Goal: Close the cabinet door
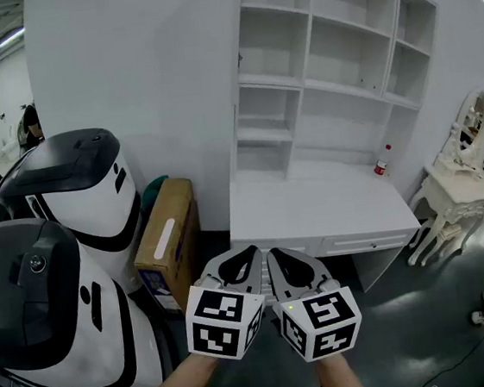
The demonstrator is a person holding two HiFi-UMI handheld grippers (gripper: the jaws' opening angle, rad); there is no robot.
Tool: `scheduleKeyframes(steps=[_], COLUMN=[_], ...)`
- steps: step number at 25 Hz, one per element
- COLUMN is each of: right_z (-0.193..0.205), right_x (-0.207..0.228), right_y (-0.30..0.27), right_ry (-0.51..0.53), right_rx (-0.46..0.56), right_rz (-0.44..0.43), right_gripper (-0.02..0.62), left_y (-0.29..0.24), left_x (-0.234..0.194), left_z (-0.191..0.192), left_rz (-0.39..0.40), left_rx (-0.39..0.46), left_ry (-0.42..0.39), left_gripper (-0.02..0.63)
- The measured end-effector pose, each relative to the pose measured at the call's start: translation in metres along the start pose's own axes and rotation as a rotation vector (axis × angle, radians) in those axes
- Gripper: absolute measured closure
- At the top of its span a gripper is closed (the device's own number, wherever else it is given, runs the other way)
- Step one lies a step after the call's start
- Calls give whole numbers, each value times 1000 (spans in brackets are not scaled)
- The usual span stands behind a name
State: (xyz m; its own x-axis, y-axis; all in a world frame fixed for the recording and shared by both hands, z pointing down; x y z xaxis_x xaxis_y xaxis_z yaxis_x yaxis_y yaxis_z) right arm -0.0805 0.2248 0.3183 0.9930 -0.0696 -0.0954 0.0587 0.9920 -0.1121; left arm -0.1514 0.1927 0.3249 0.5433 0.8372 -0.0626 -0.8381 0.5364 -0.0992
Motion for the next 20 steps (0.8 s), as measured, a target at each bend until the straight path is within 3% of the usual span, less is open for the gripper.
scheduleKeyframes(steps=[11, 20], right_z=[-5, -3], right_x=[6, 17], right_y=[-17, -44], right_ry=[1, -24], right_rx=[16, 31], right_rz=[18, -17], right_gripper=[575, 574], left_y=[-9, -29], left_x=[-10, -25], left_z=[-5, -6], left_rz=[5, -33], left_rx=[24, 9], left_ry=[-22, -44], left_gripper=[595, 595])
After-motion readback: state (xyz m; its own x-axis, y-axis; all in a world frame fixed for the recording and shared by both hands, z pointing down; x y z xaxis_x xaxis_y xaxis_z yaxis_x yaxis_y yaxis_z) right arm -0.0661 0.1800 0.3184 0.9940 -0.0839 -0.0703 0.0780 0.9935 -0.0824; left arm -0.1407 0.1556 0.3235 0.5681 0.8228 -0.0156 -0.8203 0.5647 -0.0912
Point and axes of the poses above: the fingertips, and each gripper's own axes: y backward along the fingers, x to its right, z out of its underside, the point moved 5 cm from there along y, backward along the fingers, and after that the axes turned 11 degrees about z, right-handed, at the moved point
